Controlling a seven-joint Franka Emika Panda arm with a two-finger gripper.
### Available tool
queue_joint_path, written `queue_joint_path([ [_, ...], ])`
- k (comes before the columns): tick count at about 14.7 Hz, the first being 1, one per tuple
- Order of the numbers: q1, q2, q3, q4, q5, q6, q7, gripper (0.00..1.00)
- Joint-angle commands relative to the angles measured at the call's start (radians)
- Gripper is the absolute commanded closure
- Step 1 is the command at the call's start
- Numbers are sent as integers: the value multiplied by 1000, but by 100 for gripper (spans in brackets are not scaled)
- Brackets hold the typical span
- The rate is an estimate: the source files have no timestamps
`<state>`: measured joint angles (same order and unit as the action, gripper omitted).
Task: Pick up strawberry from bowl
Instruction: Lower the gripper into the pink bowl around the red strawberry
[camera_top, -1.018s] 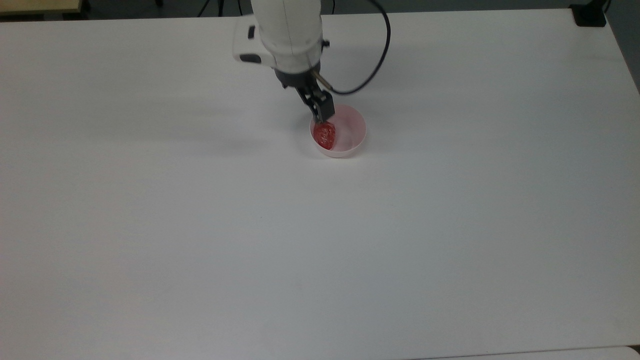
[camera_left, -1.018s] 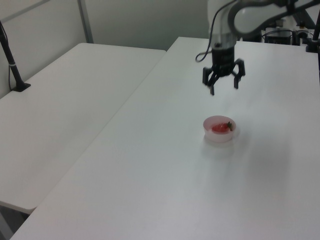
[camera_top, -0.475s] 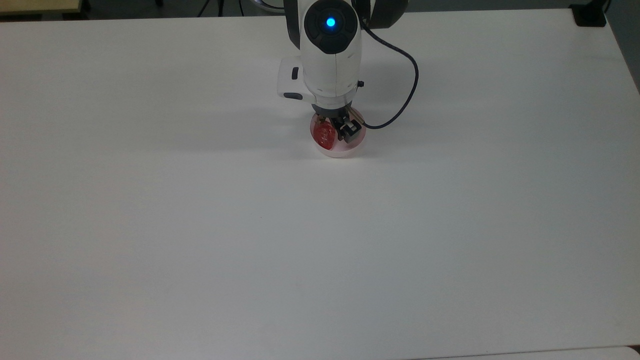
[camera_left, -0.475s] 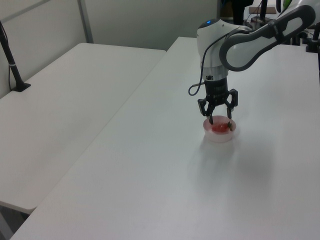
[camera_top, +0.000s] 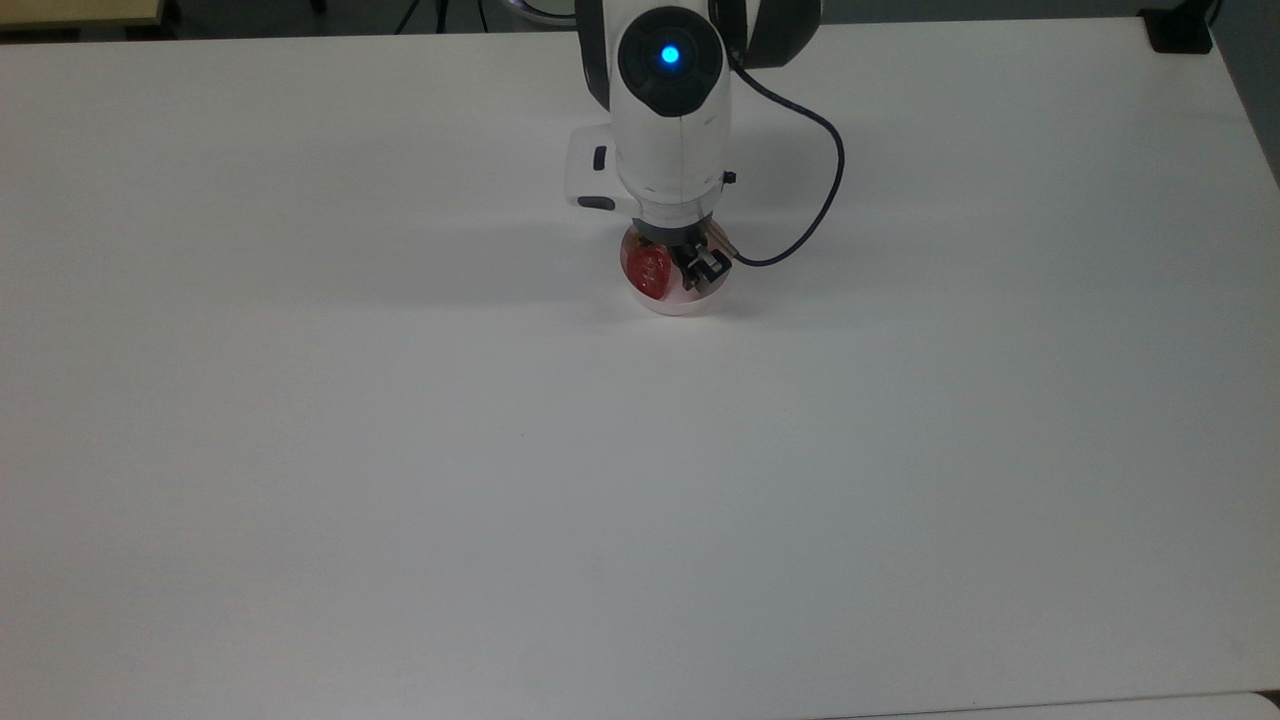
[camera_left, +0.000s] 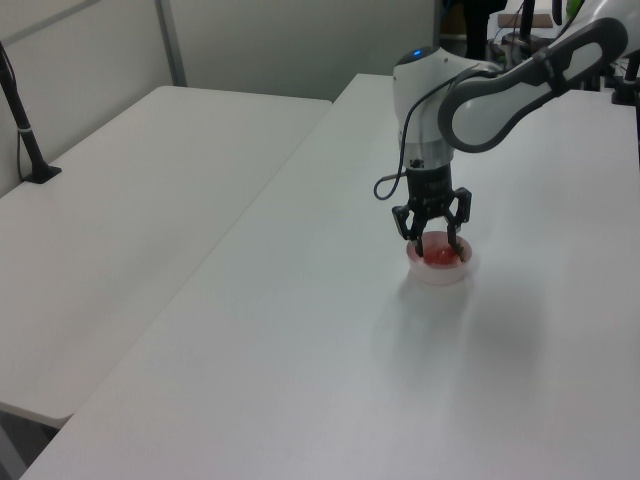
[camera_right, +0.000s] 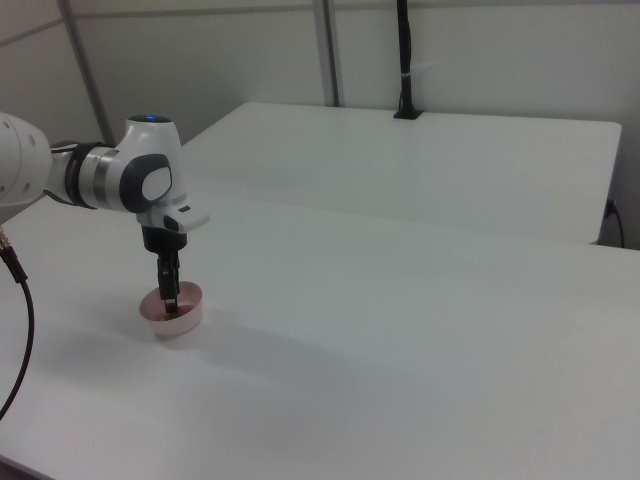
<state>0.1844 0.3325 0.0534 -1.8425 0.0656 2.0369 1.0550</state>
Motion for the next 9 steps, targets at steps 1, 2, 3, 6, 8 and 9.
queue_joint_path([
  [1, -17, 0, 25, -37, 5, 48, 7, 34],
  [2, -17, 3, 25, -44, 0, 49, 3, 34],
  [3, -17, 5, 25, -46, -9, 52, 3, 34],
  [6, -17, 7, 26, -46, -39, 63, 3, 37],
  [8, -16, 14, 26, -46, -47, 68, 3, 41],
  [9, -17, 16, 26, -46, -52, 71, 3, 46],
])
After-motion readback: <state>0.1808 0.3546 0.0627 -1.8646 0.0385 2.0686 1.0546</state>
